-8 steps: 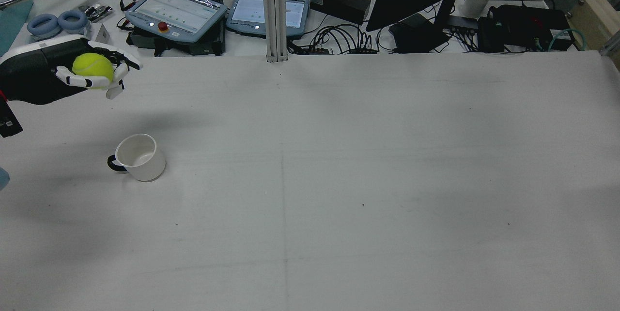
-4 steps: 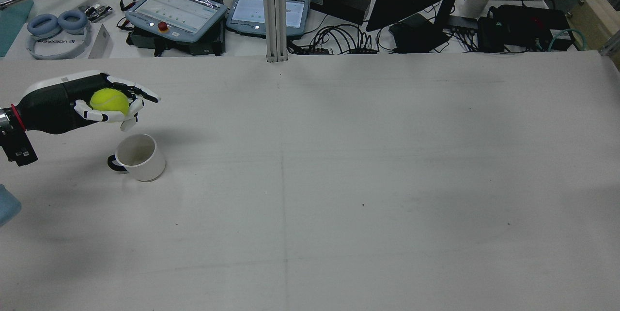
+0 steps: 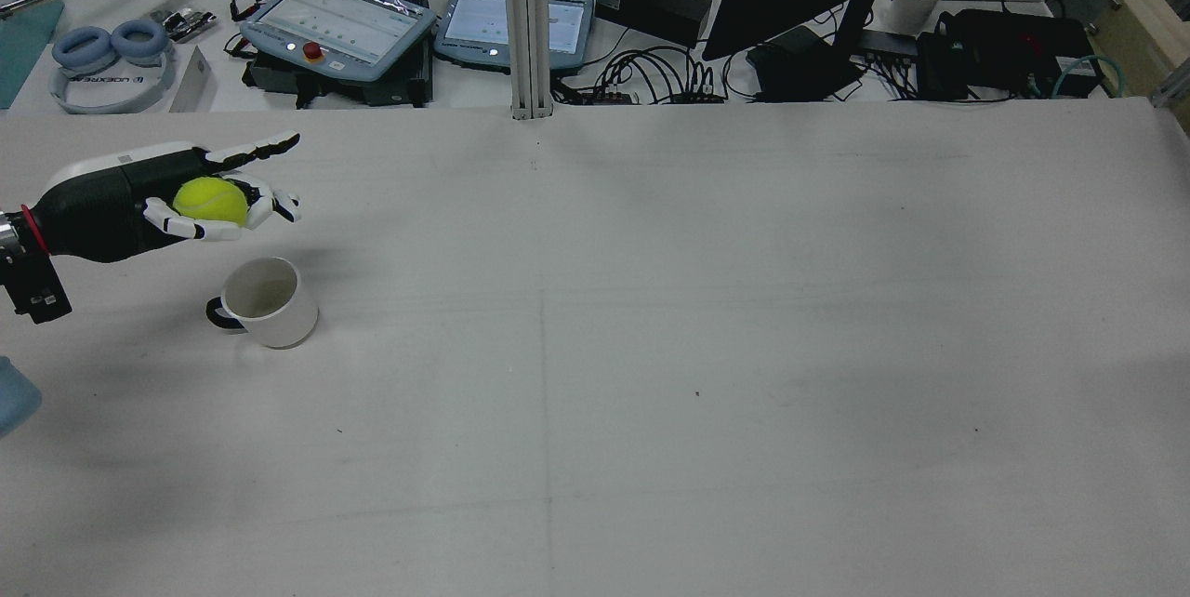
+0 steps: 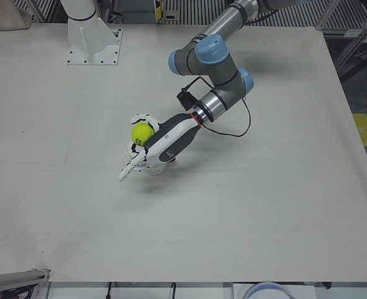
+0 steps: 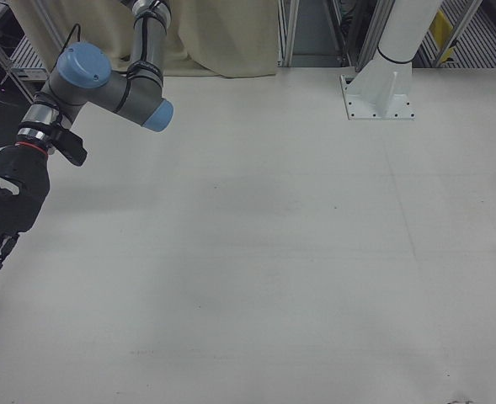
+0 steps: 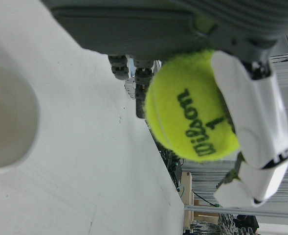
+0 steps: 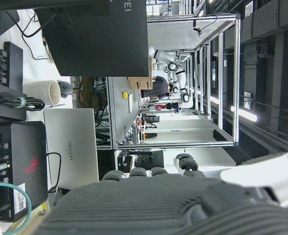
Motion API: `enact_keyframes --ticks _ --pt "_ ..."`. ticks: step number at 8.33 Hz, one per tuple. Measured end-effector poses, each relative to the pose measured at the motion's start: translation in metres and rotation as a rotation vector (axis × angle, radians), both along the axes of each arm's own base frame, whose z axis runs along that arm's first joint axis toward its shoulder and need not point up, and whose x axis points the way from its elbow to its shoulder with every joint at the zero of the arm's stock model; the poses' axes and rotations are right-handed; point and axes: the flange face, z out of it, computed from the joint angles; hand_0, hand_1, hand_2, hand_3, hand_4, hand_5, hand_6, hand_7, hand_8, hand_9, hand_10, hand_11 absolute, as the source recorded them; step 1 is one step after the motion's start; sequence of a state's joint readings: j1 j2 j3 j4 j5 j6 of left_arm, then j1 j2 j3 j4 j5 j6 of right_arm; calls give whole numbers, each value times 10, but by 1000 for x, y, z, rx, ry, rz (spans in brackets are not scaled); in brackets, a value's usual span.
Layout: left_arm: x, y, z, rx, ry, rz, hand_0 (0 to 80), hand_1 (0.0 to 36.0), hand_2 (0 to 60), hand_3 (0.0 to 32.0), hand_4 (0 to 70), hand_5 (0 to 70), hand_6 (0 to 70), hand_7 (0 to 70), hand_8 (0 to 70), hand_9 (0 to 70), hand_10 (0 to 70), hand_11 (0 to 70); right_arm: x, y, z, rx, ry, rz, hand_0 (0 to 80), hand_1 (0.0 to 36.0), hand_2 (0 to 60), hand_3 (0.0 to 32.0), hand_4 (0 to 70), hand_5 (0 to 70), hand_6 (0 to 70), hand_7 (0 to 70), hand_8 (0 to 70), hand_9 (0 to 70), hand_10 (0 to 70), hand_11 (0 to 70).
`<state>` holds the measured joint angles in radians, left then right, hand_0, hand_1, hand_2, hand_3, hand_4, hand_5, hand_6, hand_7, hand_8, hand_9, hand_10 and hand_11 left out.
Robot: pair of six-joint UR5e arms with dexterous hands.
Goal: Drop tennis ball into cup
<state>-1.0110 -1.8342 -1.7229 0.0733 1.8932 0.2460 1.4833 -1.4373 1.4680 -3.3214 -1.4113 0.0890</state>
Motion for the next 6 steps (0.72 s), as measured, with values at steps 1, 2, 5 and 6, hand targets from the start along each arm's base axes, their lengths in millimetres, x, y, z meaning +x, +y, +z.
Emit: enact_keyframes --ticks 1,2,5,6 --pt "-1 0 1 -2 -2 -2 477 209 140 0 0 5 1 87 0 3 0 0 0 0 0 0 0 0 0 0 0 0 0 0 0 0 0 0 0 0" --pt "-2 1 2 -2 -3 -3 484 219 148 0 0 14 5 81 0 2 0 0 0 0 0 0 0 0 0 0 0 0 0 0 0 0 0 0 0 0" --pt "-3 1 1 -2 -2 -5 486 226 156 0 0 13 2 77 0 2 0 0 0 0 0 0 0 0 0 0 0 0 0 0 0 0 0 0 0 0" --pt "-3 0 1 -2 -2 -5 488 230 150 0 0 7 0 83 0 2 0 0 0 0 0 0 0 0 0 0 0 0 0 0 0 0 0 0 0 0"
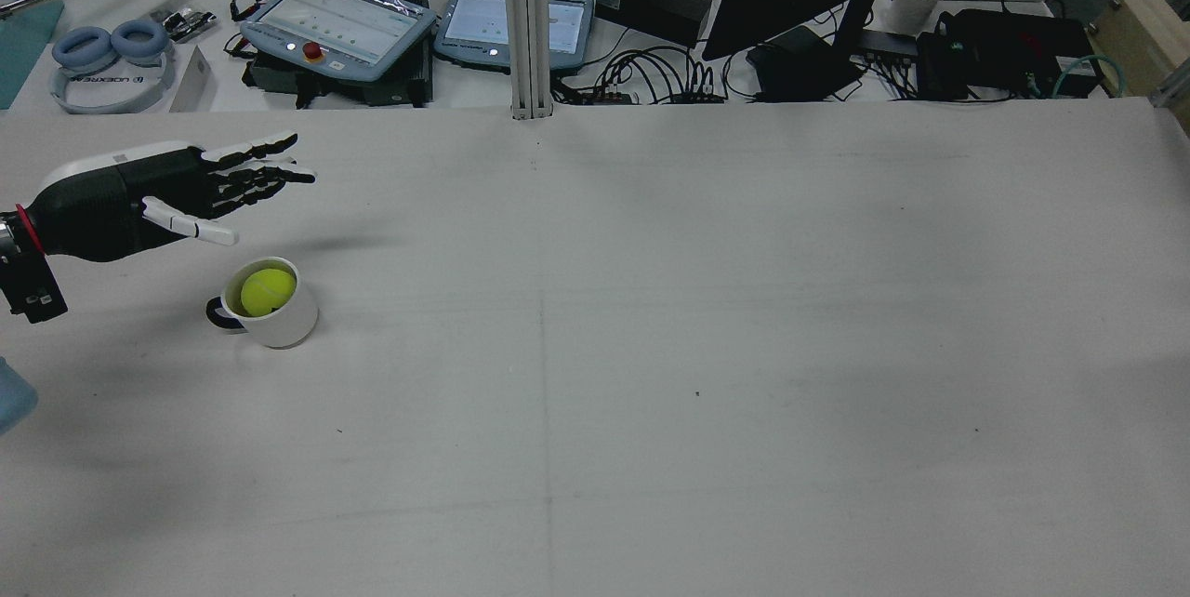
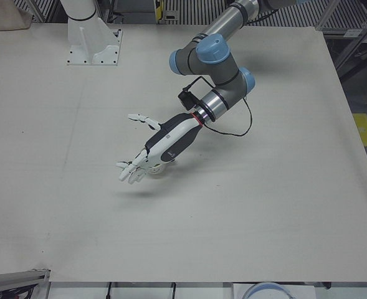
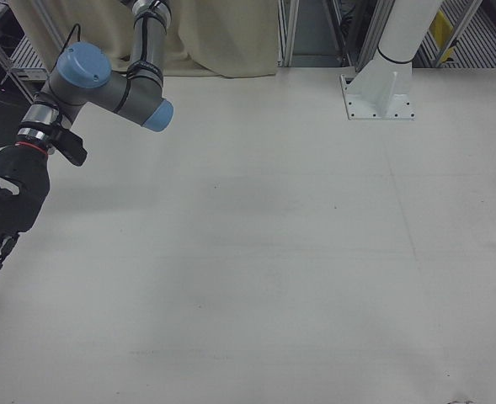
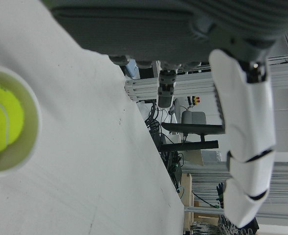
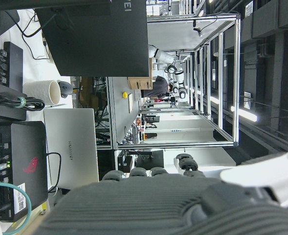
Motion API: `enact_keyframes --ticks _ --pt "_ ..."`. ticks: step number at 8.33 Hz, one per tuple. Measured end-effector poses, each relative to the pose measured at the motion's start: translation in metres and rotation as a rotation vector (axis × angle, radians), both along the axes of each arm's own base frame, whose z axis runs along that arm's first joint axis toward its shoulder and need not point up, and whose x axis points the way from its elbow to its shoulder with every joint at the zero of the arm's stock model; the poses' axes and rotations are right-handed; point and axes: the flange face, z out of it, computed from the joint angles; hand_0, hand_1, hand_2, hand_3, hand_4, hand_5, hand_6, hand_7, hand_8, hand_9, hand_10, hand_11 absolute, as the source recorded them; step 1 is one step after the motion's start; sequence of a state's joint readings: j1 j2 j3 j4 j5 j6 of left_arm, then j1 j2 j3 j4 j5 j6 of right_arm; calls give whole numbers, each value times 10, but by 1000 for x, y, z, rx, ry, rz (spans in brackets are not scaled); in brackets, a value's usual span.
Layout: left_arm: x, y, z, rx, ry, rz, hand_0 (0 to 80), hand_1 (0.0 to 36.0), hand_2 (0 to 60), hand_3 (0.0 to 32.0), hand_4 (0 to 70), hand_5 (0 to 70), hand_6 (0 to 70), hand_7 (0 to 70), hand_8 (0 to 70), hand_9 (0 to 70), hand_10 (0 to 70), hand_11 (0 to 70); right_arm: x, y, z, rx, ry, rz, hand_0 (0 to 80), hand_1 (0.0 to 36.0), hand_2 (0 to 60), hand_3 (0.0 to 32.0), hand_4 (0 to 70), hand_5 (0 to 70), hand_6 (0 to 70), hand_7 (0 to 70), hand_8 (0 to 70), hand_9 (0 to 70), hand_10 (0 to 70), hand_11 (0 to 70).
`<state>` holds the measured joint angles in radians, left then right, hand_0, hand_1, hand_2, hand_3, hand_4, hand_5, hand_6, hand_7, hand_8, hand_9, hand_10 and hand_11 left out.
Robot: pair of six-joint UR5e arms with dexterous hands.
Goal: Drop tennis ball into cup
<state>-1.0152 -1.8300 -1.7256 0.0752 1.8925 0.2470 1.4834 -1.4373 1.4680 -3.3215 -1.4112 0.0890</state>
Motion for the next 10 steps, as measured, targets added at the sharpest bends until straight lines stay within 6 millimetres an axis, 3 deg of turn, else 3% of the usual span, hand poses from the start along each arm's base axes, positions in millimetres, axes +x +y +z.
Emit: enact_keyframes --ticks 3,4,5,7,8,10 --pt "-4 -2 -2 2 3 -7 501 250 185 0 0 15 2 121 0 10 0 0 0 0 0 0 0 0 0 0 0 0 0 0 0 0 0 0 0 0" --pt "-24 -10 -8 5 5 -44 508 249 166 0 0 23 7 116 0 9 0 0 0 0 0 -1 0 0 0 0 0 0 0 0 0 0 0 0 0 0" --pt "-54 -28 -24 2 9 -114 517 262 156 0 0 17 0 123 0 10 0 0 0 0 0 -1 0 0 0 0 0 0 0 0 0 0 0 0 0 0" --pt "-140 -63 -53 -45 12 -362 543 275 109 0 0 31 5 114 0 8 0 0 0 0 0 -1 0 0 0 0 0 0 0 0 0 0 0 0 0 0" --pt "-180 -69 -54 -88 5 -470 545 278 104 0 0 25 0 120 0 10 0 0 0 0 1 -1 0 0 0 0 0 0 0 0 0 0 0 0 0 0" --pt "-234 -71 -34 -173 -24 -592 526 260 120 0 0 25 4 109 0 7 0 0 0 0 0 0 0 0 0 0 0 0 0 0 0 0 0 0 0 0"
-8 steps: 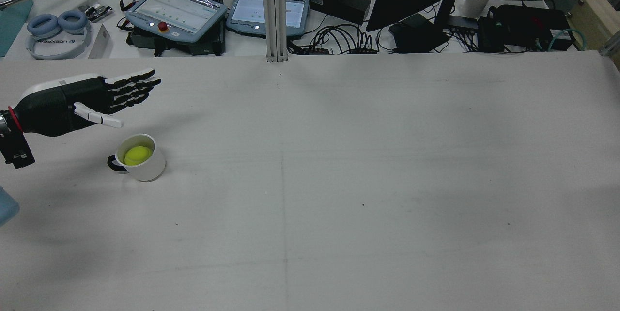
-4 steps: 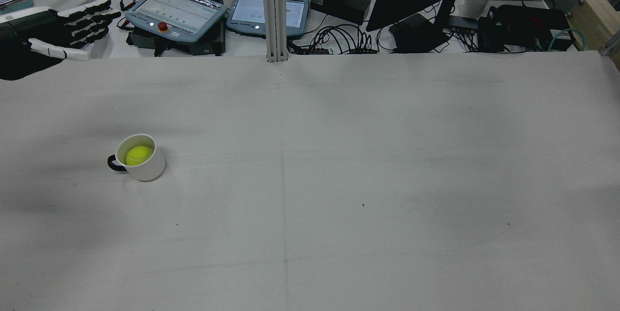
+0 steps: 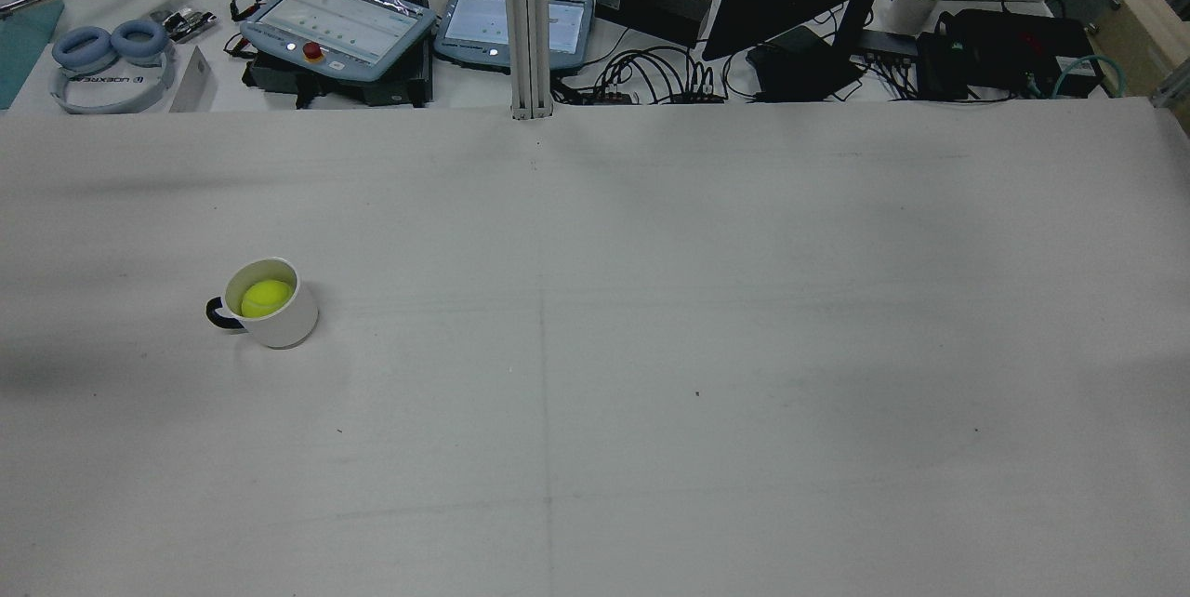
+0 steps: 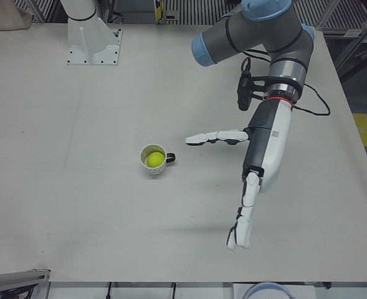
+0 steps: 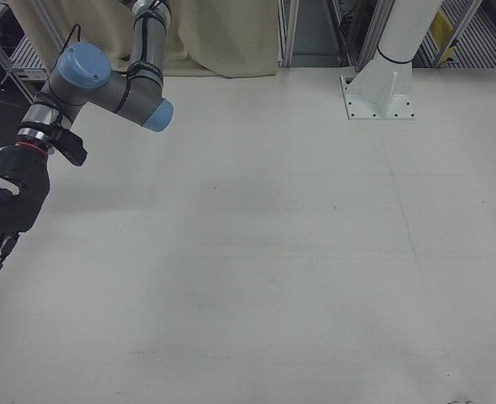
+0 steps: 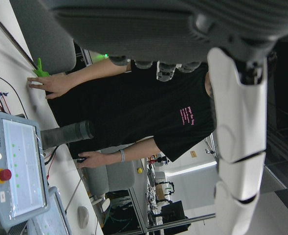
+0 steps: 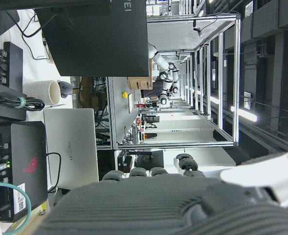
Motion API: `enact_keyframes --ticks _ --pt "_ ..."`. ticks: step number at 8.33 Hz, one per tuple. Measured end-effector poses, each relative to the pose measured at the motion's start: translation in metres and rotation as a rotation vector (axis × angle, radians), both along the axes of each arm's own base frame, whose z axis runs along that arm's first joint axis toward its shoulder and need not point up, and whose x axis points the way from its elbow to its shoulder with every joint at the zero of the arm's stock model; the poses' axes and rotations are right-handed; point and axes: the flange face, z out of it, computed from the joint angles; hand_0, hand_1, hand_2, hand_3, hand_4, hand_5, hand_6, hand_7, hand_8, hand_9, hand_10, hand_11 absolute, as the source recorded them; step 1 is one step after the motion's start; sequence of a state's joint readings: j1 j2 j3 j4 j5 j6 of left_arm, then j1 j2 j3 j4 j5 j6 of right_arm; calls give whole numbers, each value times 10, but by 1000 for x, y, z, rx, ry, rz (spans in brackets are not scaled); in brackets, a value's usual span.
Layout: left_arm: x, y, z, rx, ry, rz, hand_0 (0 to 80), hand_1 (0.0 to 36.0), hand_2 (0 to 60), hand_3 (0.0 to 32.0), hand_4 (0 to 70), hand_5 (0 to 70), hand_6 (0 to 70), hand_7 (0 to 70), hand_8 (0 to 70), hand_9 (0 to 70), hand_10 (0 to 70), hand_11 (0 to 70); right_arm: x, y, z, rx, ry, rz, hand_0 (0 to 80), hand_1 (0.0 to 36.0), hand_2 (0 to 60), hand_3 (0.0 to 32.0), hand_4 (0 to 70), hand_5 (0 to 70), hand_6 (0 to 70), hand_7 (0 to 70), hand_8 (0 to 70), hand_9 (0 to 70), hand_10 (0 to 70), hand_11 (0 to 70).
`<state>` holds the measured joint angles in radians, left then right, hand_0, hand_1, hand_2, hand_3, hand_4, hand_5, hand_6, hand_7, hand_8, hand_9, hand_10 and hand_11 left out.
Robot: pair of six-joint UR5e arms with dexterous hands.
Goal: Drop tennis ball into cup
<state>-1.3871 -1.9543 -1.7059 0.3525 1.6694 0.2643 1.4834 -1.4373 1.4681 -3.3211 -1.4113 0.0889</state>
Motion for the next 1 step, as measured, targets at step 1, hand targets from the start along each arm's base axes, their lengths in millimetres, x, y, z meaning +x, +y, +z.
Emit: enact_keyframes --ticks 1 --pt "-14 5 10 -32 -3 -25 526 261 109 0 0 19 0 118 0 9 0 0 0 0 0 1 0 0 0 0 0 0 0 0 0 0 0 0 0 0"
